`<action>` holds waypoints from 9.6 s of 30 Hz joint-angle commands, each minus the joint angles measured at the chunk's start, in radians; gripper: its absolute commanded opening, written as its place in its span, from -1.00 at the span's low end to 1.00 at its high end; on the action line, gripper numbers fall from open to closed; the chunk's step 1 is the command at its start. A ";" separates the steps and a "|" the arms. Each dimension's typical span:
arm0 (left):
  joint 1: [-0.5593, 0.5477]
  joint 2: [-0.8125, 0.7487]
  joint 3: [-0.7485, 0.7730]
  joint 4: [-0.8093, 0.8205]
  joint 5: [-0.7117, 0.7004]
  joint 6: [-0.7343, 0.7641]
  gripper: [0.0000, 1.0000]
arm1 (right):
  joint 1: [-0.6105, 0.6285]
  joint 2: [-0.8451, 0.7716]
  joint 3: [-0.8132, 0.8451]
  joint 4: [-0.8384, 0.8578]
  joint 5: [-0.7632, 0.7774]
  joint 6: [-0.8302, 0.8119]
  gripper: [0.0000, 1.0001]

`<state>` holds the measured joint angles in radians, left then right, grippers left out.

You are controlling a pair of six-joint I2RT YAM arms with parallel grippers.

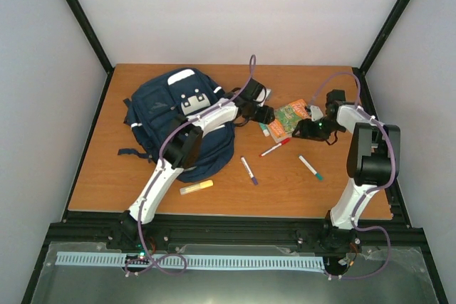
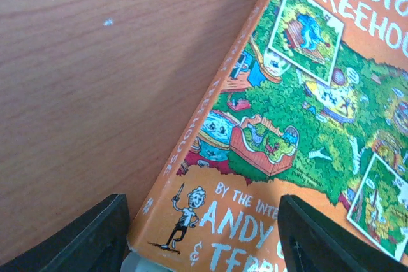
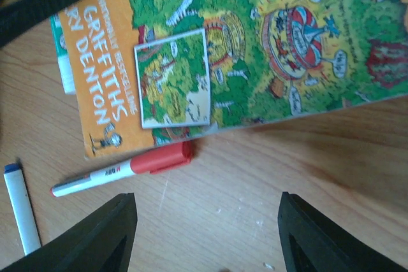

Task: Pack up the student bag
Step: Adjust the book at the center of the board, then pick up the book from the center of the board, then adjust the stationery at the center of the board.

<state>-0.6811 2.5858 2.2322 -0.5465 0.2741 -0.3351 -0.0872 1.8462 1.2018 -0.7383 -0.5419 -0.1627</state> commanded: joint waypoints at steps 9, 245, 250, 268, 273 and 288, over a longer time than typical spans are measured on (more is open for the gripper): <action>-0.058 -0.118 -0.176 0.043 0.082 -0.024 0.25 | 0.004 0.152 0.143 0.048 0.006 0.013 0.24; 0.095 -1.266 -1.075 0.176 -0.046 -0.261 -0.98 | 0.289 0.115 0.262 -0.105 0.352 0.065 0.00; 0.095 -1.269 -1.076 0.178 -0.043 -0.264 -0.98 | 0.283 0.116 0.276 -0.114 0.353 0.058 0.02; 0.095 -1.343 -1.159 0.315 0.098 -0.172 -0.98 | 0.105 -0.271 0.058 0.067 -0.258 -0.076 0.22; 0.095 -1.459 -1.239 0.422 0.201 -0.126 -0.98 | 0.103 -0.475 -0.074 0.127 -0.513 -0.109 0.99; 0.097 -1.509 -1.261 0.704 0.407 -0.241 -0.99 | 0.201 -0.412 0.088 -0.081 -0.947 -0.314 1.00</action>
<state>-0.5892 1.0729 0.9409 -0.0200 0.5713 -0.5415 0.1066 1.3991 1.2121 -0.7029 -1.3296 -0.3443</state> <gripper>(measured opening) 0.207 0.999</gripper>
